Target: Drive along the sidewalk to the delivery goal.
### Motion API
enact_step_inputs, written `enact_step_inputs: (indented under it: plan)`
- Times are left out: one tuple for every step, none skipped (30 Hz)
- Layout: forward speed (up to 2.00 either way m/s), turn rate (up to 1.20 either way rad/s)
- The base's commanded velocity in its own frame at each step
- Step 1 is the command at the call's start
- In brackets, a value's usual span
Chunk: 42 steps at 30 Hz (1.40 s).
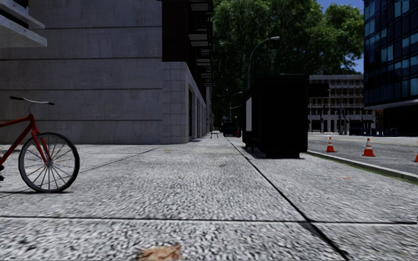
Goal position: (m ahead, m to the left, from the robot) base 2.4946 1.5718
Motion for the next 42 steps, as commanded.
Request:
enact_step_inputs:
  plan:
    - [1.02, 0.50]
    - [0.84, 0.50]
    - [0.67, 0.50]
    - [0.56, 0.51]
    - [0.56, 0.51]
    - [0.47, 0.57]
    - [0.42, 0.60]
    - [0.35, 0.61]
    - [0.32, 0.61]
    - [0.32, 0.61]
    - [0.32, 0.61]
    - [0.32, 0.61]
    - [0.32, 0.61]
    - [0.32, 0.61]
    - [0.35, 0.61]
    - [0.42, 0.61]
    - [0.58, 0.61]
    - [0.58, 0.61]
    - [0.66, 0.61]
    - [0.70, 0.61]
    - [0.73, 0.61]
    - [0.73, 0.61]
    - [0.74, 0.60]
    - [0.76, 0.57]
    - [0.77, 0.54]
    - [0.78, 0.51]
    - [0.78, 0.51]
    - [0.80, 0.50]
    - [0.81, 0.49]
    - [0.82, 0.49]
    - [0.82, 0.49]
    - [0.82, 0.49]
    - [0.82, 0.49]
    - [0.82, 0.49]
    - [0.82, 0.49]
    - [0.82, 0.49]
    - [0.82, 0.49]
    - [0.82, 0.49]
    - [0.82, 0.49]
    - [0.82, 0.49]
    - [0.82, 0.49]
    - [0.82, 0.49]
